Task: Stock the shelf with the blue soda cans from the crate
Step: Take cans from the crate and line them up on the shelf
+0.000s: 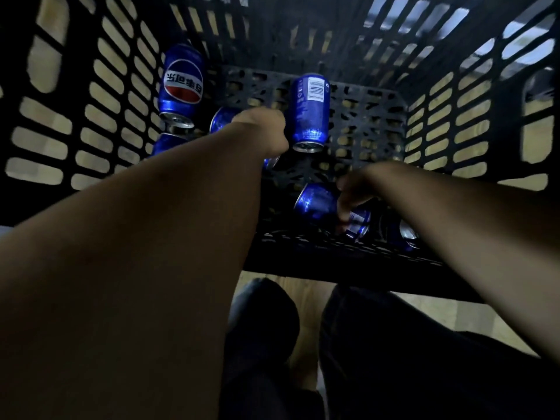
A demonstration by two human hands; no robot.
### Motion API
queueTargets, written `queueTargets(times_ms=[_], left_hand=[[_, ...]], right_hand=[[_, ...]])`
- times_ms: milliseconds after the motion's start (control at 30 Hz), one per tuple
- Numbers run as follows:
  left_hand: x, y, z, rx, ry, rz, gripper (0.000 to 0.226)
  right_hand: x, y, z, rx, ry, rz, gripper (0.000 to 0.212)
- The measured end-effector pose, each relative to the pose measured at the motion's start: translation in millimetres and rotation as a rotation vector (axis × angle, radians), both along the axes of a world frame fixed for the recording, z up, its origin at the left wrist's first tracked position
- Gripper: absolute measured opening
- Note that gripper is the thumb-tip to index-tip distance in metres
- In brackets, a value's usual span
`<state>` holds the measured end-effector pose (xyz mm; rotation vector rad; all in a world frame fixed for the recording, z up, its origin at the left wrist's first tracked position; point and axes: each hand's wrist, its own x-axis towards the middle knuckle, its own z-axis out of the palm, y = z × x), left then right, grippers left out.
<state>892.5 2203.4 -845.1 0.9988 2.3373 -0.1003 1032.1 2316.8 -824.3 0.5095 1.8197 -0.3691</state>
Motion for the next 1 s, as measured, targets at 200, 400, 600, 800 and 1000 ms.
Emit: queueTargets(times_ms=[200,400,600,800,1000], left_hand=[[-2,-5,-1,0.034,-0.084,0.080,0.032],[7,-15,11,-0.021,-0.182,0.094,0.039],[29,-29,90,-0.105,-0.321,0.212,0.029],[47,-40,224,-0.179,-0.597,0.488,0.030],[64,-39,395,-0.200,-0.632,0.576,0.037]], right_hand=[[2,-5,5,-0.011,0.021,-0.088,0.064],[-8,-8,33,-0.027,-0.125,-0.214,0.024],[-18,-30,97,-0.011,0.066,-0.302,0.033],[-19,-38,231,0.032,0.214,-0.257,0.024],[-13,-37,410,0.018,0.250,-0.228,0.029]])
